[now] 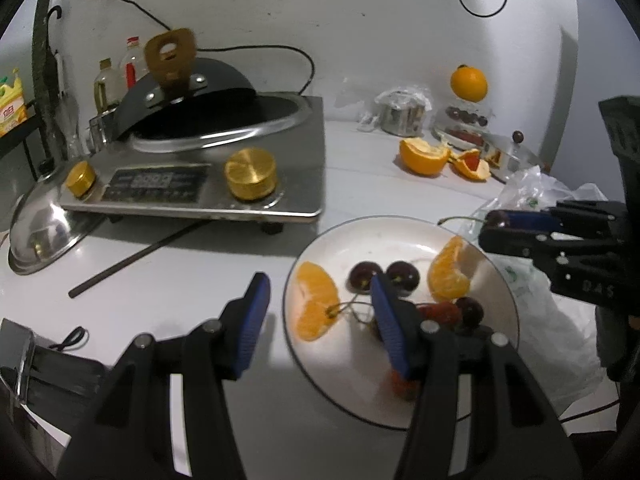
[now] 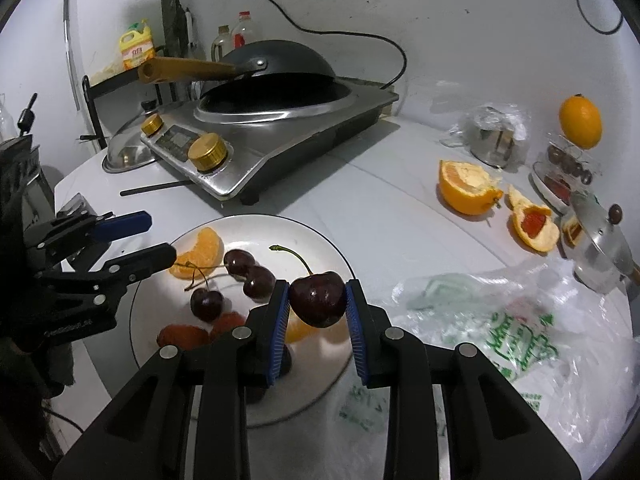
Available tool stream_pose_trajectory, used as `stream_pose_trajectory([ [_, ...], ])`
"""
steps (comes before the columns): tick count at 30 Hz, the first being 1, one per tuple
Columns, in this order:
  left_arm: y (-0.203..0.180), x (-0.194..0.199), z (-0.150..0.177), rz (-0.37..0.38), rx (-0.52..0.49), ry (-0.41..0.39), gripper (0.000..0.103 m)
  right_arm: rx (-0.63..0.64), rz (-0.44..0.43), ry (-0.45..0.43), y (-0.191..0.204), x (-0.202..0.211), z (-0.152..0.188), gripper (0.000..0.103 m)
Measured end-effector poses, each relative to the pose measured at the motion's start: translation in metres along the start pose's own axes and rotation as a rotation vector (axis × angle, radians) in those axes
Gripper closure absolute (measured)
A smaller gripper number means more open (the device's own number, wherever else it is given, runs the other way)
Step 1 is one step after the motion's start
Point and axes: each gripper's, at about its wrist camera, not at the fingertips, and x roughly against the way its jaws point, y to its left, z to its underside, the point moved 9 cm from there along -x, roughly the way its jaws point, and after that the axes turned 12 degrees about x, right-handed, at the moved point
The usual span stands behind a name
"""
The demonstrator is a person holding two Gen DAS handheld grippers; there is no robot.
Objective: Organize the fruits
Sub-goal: 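Open the left tool over the plate while the right tool releases the cherry, then raise both tools away from the white plate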
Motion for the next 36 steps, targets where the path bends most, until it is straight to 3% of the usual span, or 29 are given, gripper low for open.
stream_pose_trajectory([
  [9, 0.015, -0.006, -0.001, -0.005, 0.035, 0.005, 0.048, 0.034, -0.011, 0.014, 0.011, -0.030, -0.019, 0.073],
  [14, 0.017, -0.009, -0.005, 0.003, 0.043, 0.004, 0.034, 0.026, -0.020, 0.023, 0.011, -0.044, -0.022, 0.073],
  [30, 0.022, -0.023, -0.003, 0.011, 0.037, 0.030, 0.027, 0.019, -0.040, 0.072, 0.014, -0.070, -0.022, 0.072],
  [32, 0.021, -0.021, -0.004, 0.016, 0.039, 0.020, 0.016, 0.021, -0.042, 0.070, 0.016, -0.070, -0.022, 0.064],
  [36, 0.023, -0.018, -0.005, 0.015, 0.044, 0.011, 0.015, 0.022, -0.043, 0.067, 0.019, -0.068, -0.025, 0.062],
])
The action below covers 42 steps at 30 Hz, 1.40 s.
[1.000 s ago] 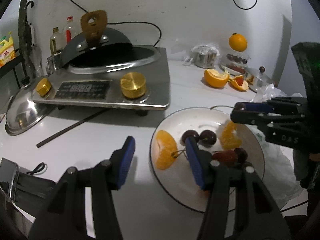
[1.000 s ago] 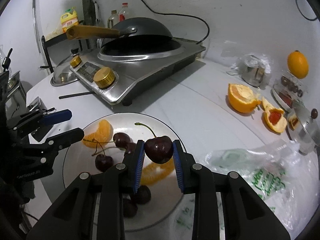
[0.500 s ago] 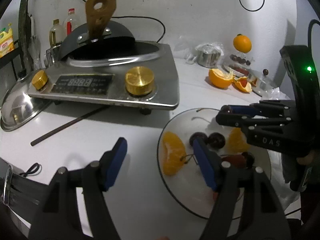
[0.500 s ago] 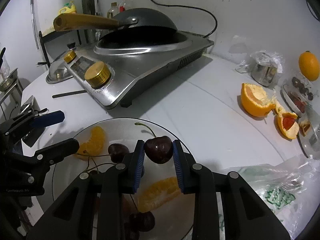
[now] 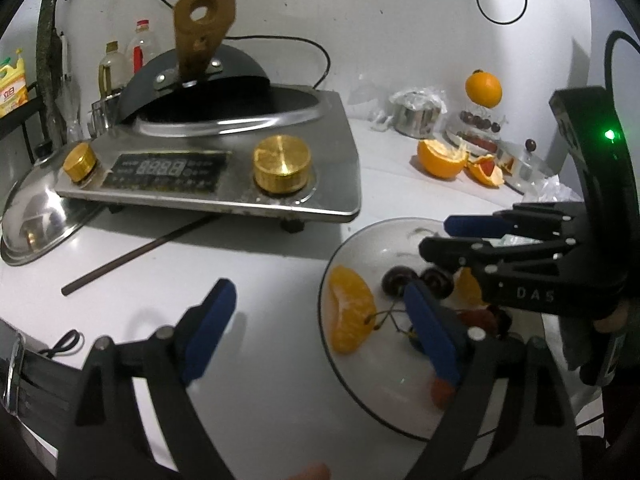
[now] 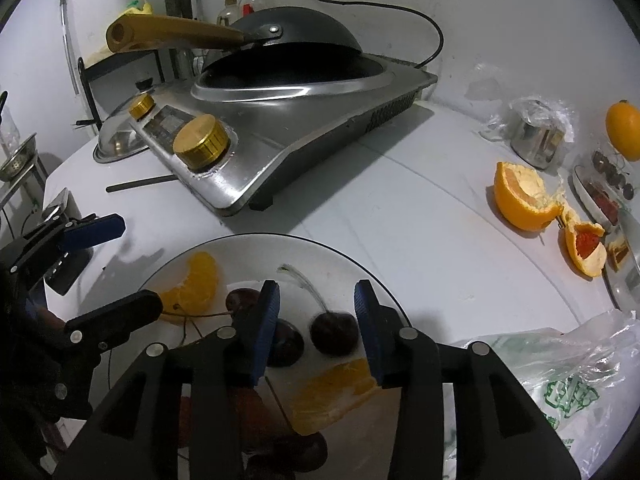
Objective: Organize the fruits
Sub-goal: 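Raise both tools away from the white plate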
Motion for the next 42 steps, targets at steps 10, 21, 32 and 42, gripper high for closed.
stream_pose_trajectory([
  [10, -0.007, 0.013, 0.001, 0.005, -0.011, -0.014, 0.015, 0.004, 0.021, -0.020, 0.002, 0.020, 0.001, 0.062],
  [21, -0.029, 0.039, 0.005, 0.028, -0.032, -0.048, 0.015, -0.003, 0.056, -0.055, 0.002, 0.058, 0.011, 0.062],
  [32, -0.061, 0.067, 0.015, 0.068, -0.062, -0.078, 0.015, -0.015, 0.105, -0.081, 0.000, 0.101, 0.034, 0.062],
  [42, -0.095, 0.096, 0.025, 0.117, -0.108, -0.118, 0.015, -0.050, 0.158, -0.109, -0.004, 0.143, 0.062, 0.062],
])
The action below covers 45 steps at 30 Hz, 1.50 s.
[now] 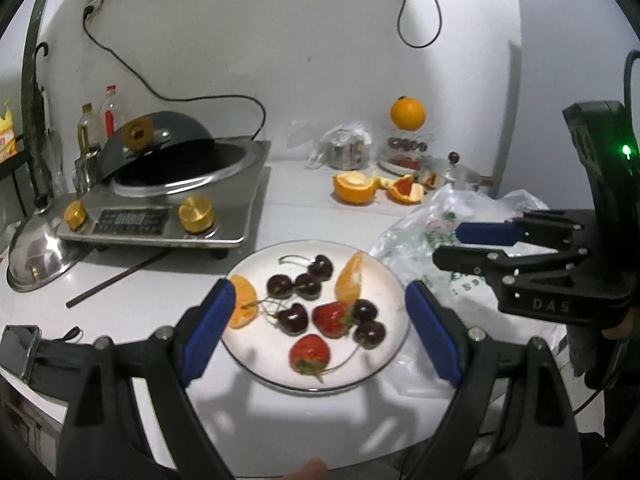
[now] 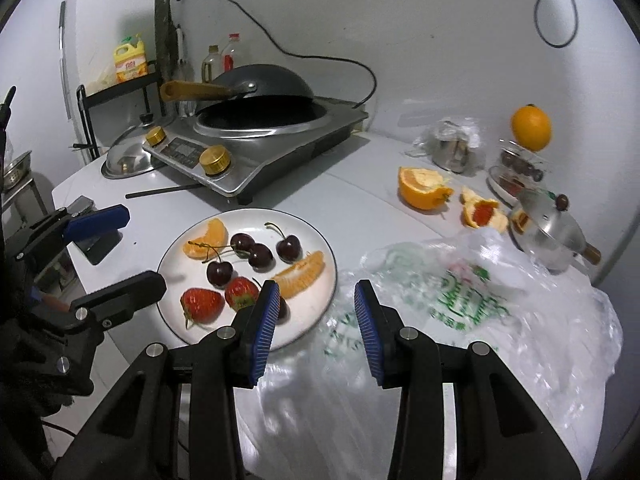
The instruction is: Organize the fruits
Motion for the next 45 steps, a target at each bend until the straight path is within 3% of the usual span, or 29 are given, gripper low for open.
stream_pose_trajectory([
  [17, -0.063, 0.049, -0.005, 0.030, -0.070, -0.063, 0.015, -0.053, 0.091, -0.085, -0.023, 0.083, 0.028, 0.060],
  [21, -0.076, 0.062, -0.012, 0.051, -0.076, -0.085, 0.009, -0.064, 0.117, -0.128, -0.031, 0.109, 0.027, 0.054],
  [30, -0.110, 0.094, -0.030, 0.105, -0.107, -0.126, 0.009, -0.086, 0.167, -0.210, -0.048, 0.153, 0.018, 0.052],
  [34, -0.116, 0.104, -0.042, 0.040, -0.139, -0.155, 0.008, -0.088, 0.190, -0.261, -0.051, 0.177, 0.008, 0.051],
  [45, -0.127, 0.160, -0.086, 0.034, -0.140, -0.302, 0.008, -0.076, 0.234, -0.371, -0.055, 0.228, -0.020, 0.049],
])
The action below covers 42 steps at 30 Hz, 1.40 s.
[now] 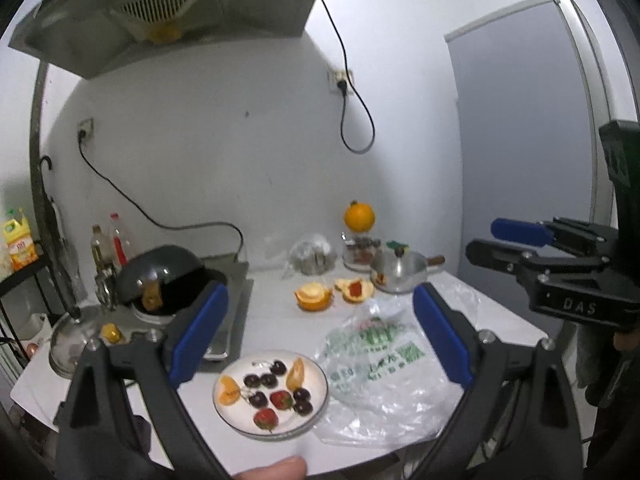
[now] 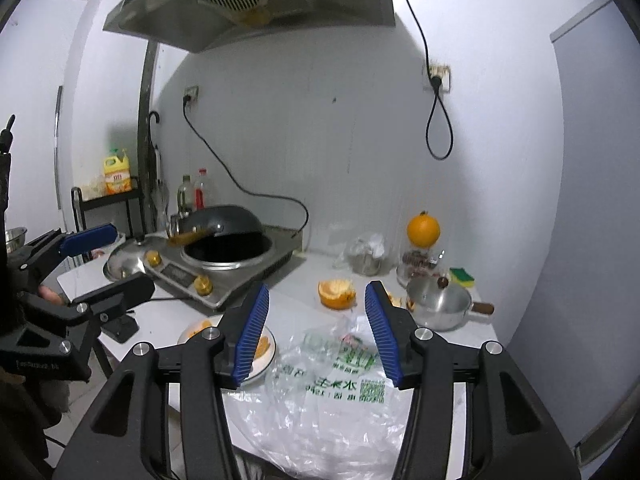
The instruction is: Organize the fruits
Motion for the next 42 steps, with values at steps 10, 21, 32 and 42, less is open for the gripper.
stream_pose_trajectory([
  [10, 0.004, 0.028, -0.048, -0.027, 0.034, -0.099, 0.005, 0.001, 0.030, -0.076, -0.010, 0.024, -0.037, 0.042],
  [21, 0.008, 0.042, -0.073, -0.059, 0.045, -0.149, 0.001, 0.010, 0.066, -0.094, -0.016, 0.044, -0.051, 0.037],
  [32, 0.006, 0.044, -0.074, -0.051, 0.049, -0.147, 0.001, 0.011, 0.070, -0.101, -0.017, 0.048, -0.052, 0.037],
  [42, 0.003, 0.045, -0.073, -0.050, 0.050, -0.142, 0.001, 0.012, 0.071, -0.098, -0.017, 0.050, -0.052, 0.037],
])
